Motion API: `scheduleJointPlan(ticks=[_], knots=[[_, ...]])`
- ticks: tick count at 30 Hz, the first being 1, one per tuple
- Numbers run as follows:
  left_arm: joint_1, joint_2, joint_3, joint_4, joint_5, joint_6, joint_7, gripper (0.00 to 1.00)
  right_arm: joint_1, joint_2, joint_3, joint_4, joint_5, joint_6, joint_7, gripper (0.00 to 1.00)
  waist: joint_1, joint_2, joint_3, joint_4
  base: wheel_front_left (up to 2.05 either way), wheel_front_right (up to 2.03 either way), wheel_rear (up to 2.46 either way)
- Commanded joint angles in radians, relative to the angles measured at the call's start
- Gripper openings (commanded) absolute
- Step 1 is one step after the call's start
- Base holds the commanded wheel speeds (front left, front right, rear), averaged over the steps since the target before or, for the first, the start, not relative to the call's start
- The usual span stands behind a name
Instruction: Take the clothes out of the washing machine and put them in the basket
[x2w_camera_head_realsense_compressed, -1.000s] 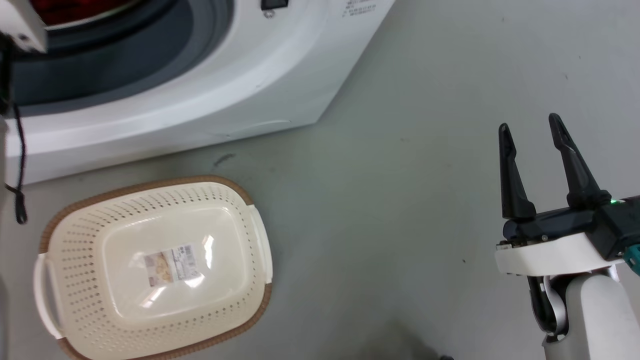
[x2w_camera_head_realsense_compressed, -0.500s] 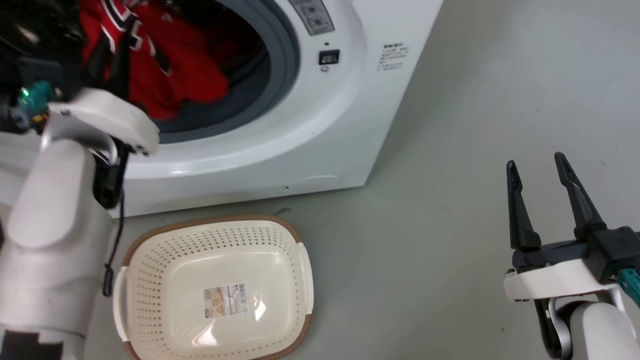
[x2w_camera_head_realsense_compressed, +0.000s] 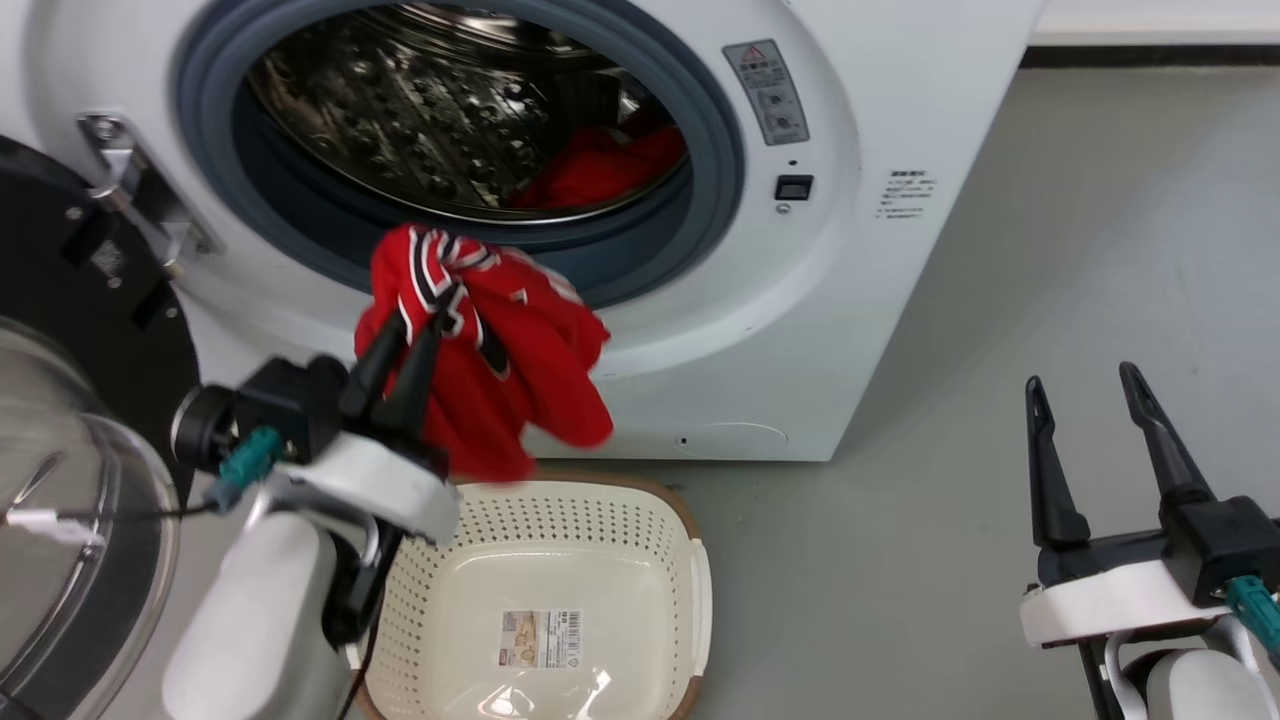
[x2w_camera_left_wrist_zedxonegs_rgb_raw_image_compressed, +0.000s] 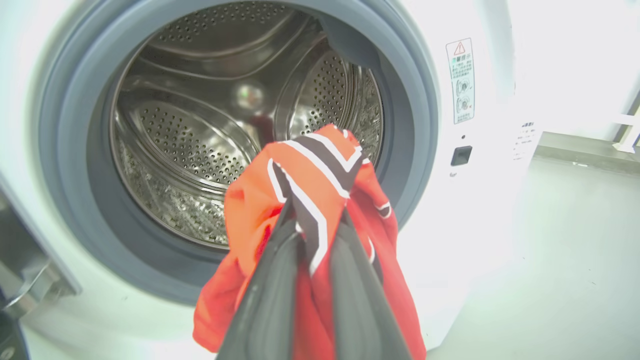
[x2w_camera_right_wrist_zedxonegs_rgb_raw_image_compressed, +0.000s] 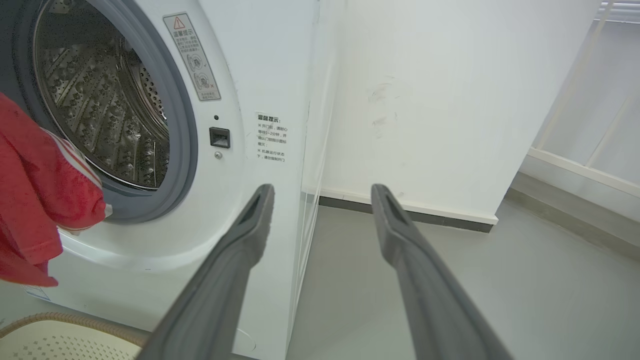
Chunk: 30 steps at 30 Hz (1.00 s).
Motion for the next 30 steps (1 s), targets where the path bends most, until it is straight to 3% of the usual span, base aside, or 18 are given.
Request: scheduleJointPlan(ticks=[1,10,17,30], knots=[[0.048,-0.003,-0.01,-0.024,-0.005,0.0,-0.002,0.0,0.017,0.0,0.0,0.002,-0.006,-0.001,-0.002,1.0,0.0003,-0.0001,-0.025,0.029,0.0,0.0,0.0],[0.212,0.007,-0.072,-0.061,-0.039,-0.004,0.097,0.0,0.019,0.0,0.002,-0.009,-0.022,-0.001,-0.002,1.0,0.0003,-0.0001,0.005,0.058,0.0,0.0,0.0],[0.163,-0.016,-0.097,0.095,-0.043,-0.007,0.072,0.0,-0.018,0.0,0.011,-0.027,-0.039,-0.001,-0.002,1.0,0.0003,-0.0001,0.098,0.038,0.0,0.0,0.0],[-0.104,-0.061,-0.163,0.555,-0.039,-0.015,0.017,0.0,-0.098,0.001,0.021,-0.079,-0.035,-0.001,-0.002,1.0,0.0003,-0.0001,0.391,-0.062,0.0,0.0,0.0]])
